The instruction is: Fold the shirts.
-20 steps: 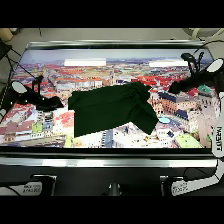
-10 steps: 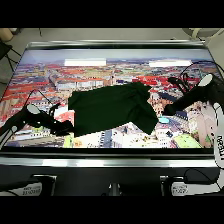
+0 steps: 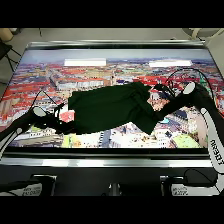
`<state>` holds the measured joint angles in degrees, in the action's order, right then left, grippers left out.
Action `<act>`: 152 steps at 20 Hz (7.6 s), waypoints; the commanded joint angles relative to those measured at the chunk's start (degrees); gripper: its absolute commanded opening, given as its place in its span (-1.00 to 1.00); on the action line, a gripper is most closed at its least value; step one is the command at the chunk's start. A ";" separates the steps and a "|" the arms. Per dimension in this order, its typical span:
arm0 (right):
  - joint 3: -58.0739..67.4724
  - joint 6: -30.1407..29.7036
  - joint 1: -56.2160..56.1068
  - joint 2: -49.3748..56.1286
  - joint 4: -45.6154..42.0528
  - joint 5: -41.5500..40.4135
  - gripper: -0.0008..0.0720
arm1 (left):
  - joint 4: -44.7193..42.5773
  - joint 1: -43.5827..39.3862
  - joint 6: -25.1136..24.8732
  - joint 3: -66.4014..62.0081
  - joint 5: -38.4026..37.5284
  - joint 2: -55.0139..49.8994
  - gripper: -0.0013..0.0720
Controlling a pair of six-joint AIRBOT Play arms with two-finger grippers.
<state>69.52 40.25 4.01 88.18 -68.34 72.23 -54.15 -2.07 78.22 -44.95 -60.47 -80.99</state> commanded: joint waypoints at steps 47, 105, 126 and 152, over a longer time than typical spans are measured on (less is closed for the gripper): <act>30.16 37.90 -4.59 8.44 -23.65 -13.90 -0.94 | -15.96 10.16 7.26 -34.36 5.05 -1.84 -0.89; -13.22 7.34 16.48 -8.70 9.18 -5.29 -0.95 | -4.72 14.23 -1.29 -1.27 -4.00 15.93 -0.90; 34.23 5.62 16.48 -55.23 -8.35 -15.89 -0.95 | -17.55 14.25 6.43 -70.99 -9.18 38.80 -0.89; 31.61 25.77 -3.45 19.37 -11.08 -24.50 -0.94 | -9.66 12.70 2.71 -53.24 2.01 -25.09 -0.89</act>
<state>101.10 64.62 0.80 105.47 -79.96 48.53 -67.07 11.05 80.99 -96.84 -59.22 -102.91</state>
